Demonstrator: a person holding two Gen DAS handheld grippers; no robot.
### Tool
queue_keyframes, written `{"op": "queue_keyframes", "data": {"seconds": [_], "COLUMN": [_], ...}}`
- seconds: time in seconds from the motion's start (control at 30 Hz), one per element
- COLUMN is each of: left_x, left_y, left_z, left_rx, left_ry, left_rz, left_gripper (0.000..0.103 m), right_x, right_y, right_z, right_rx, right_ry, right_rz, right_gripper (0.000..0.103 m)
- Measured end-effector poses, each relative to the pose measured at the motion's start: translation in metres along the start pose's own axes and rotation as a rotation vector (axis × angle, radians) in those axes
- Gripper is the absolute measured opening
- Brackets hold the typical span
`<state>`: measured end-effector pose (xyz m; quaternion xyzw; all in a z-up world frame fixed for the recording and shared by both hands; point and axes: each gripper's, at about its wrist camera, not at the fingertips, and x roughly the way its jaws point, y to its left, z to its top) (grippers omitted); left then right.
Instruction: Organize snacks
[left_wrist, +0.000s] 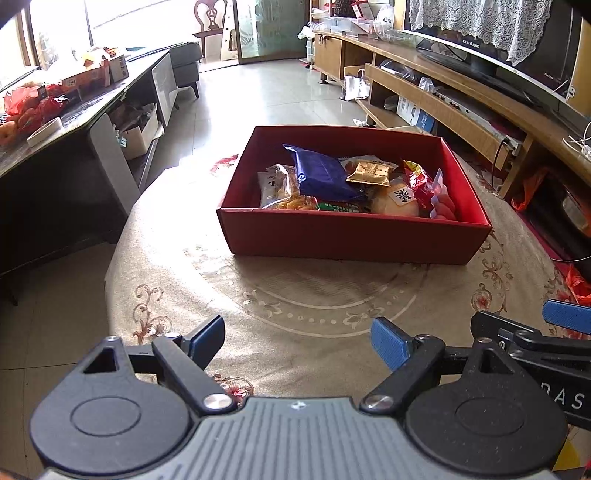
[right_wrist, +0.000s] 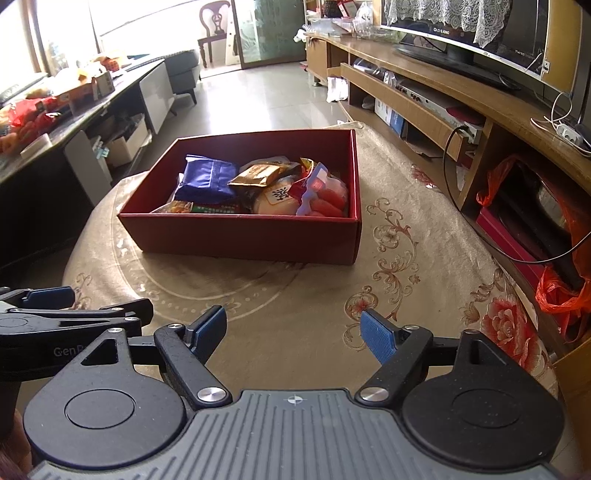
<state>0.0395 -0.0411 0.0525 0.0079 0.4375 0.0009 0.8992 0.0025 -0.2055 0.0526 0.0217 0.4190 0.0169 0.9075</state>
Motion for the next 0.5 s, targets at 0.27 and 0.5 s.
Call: {"op": "queue_keyframes", "data": {"seconds": [0.27,0.5], "left_x": [-0.0028,-0.0054], "left_y": [0.0024,0.0040], "left_z": [-0.0025,-0.0020], "left_rx": [-0.004,-0.009], "left_ry": [-0.028,-0.035], "left_rz": [0.000,-0.002], "left_gripper": [0.082,0.083], "right_x": [-0.0002,-0.0013], "right_y": [0.0011,0.0007], "right_z": [-0.0005,0.0005], "right_rx": [0.006,0.007], "right_ry": [-0.002,-0.008], "right_rz": [0.014,0.017], "right_gripper": [0.085,0.087]}}
